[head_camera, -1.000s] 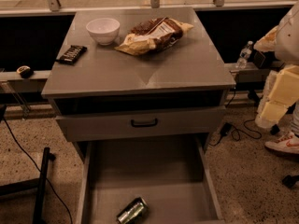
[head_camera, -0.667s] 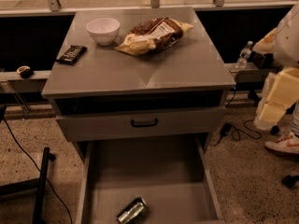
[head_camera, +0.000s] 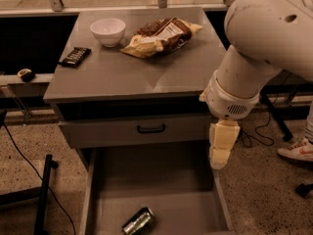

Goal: Pick green can from middle drawer and place on counter

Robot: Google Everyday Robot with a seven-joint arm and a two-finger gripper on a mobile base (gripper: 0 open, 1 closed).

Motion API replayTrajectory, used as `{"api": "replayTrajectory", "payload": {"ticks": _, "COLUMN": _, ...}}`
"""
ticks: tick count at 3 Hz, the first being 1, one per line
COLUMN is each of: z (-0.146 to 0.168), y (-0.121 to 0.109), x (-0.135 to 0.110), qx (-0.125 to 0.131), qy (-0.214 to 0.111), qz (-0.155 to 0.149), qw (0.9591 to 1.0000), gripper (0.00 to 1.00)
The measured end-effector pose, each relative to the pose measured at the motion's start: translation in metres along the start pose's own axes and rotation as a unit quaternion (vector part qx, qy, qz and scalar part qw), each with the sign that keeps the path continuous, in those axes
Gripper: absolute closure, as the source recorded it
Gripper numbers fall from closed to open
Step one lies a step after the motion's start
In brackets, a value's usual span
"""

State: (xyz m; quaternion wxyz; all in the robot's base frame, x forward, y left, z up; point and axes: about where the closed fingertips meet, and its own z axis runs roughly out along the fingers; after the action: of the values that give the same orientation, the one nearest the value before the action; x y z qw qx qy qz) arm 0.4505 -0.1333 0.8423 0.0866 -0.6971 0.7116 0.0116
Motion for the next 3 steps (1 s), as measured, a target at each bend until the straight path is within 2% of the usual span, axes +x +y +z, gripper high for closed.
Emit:
{"api": "replayTrajectory", "payload": {"ticks": 1, "z": 0.000, "y": 0.000, "x": 0.000, "qx": 0.000, "qy": 0.000, "qz": 0.000, "qw": 1.0000, "gripper": 0.00}}
{"api": "replayTrajectory", "payload": {"ticks": 2, "z": 0.041, "y": -0.013, "x": -0.029, "qx": 0.003, "qy": -0.074, "qz": 0.003, "qw": 0.9973, "gripper": 0.00}}
{"api": "replayTrajectory", "payload": {"ticks": 3, "z": 0.112, "y": 0.003, "x": -0.076, "qx": -0.012, "qy": -0.112, "qz": -0.034, "qw": 0.9930, "gripper": 0.00}}
